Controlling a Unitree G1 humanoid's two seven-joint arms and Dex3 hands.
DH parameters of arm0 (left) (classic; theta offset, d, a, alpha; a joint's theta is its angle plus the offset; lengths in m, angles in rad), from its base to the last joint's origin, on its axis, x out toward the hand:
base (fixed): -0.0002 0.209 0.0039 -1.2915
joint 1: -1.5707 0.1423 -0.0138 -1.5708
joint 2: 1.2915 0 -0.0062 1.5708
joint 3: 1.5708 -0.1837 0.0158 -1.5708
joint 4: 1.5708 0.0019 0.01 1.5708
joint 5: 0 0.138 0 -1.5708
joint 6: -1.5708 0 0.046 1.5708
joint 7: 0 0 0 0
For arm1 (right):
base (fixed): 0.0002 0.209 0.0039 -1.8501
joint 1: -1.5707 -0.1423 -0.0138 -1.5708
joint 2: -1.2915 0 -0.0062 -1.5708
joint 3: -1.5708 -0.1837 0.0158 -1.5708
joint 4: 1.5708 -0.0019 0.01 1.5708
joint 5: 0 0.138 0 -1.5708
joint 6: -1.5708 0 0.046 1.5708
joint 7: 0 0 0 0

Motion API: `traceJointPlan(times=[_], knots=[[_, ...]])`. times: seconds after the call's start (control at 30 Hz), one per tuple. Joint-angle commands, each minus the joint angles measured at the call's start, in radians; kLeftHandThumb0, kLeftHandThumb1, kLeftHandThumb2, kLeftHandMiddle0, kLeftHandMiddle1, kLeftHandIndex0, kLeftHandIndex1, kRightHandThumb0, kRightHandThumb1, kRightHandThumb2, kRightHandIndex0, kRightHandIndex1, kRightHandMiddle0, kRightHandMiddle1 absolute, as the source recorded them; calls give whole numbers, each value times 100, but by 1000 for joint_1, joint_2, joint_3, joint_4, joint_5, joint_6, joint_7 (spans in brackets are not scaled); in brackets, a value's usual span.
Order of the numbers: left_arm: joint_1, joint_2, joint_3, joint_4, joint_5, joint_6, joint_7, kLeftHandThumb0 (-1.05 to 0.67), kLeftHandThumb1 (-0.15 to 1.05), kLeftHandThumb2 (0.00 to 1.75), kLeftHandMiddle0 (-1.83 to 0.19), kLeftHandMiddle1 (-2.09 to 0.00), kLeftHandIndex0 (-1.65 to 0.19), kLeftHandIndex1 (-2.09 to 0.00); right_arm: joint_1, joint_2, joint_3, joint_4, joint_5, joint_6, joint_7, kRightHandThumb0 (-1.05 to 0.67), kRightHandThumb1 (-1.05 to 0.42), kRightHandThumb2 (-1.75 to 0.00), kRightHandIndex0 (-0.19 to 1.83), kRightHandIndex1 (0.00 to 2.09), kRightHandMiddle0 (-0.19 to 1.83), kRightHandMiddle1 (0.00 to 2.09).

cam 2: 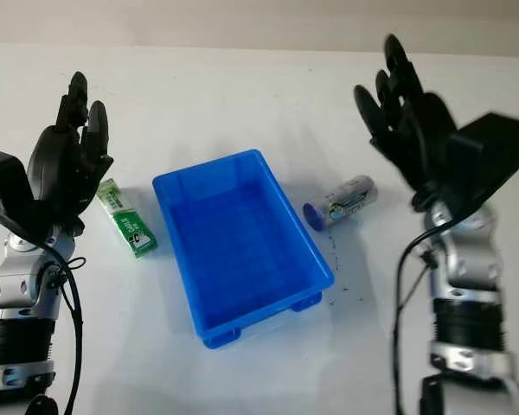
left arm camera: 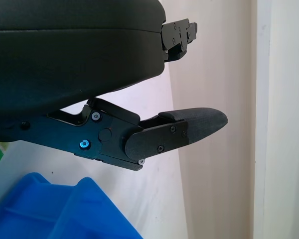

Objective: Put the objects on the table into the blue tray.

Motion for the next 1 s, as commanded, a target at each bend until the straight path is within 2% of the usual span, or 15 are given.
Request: traceJointPlan(times=[0.0, 0.2, 0.27, 0.4, 0.5, 0.7, 0.97], knots=[[8, -1, -1, -26, -1, 5, 4, -71, 105, 61, 17, -5, 18, -5, -26, -68, 29, 25, -31, -38, 57, -51, -88, -4, 22, 20, 22, 27], [15, -6, -7, -31, 10, 2, 7, -70, 105, 63, 18, -5, 19, -5, -94, -215, 133, 114, -156, -206, 236, -48, -80, -4, 30, 21, 27, 25], [15, -8, -7, -33, 9, 5, 9, -70, 105, 63, 17, -6, 18, -5, -109, -236, 159, 136, -197, -268, 255, -48, -78, -4, 32, 20, 31, 22], [10, -10, -5, -25, 3, 3, 7, -70, 105, 63, 18, -6, 18, -5, -131, -302, 267, 137, -393, -442, 244, -50, -73, -5, 36, 17, 41, 17], [8, -8, -4, -20, 0, 4, 3, -70, 105, 62, 18, -5, 18, -5, -127, -328, 318, 120, -515, -503, 221, -42, -73, -5, 35, 15, 42, 14], [6, -1, -2, -18, 5, 8, 2, -71, 105, 61, 17, -6, 16, -6, -113, -353, 370, 135, -660, -594, 164, -33, -76, -6, 34, 12, 43, 9], [3, 3, -2, -17, 6, 15, 2, -72, 105, 60, 17, -6, 15, -6, -111, -365, 409, 236, -735, -710, 82, -30, -78, -6, 38, 11, 45, 7]])
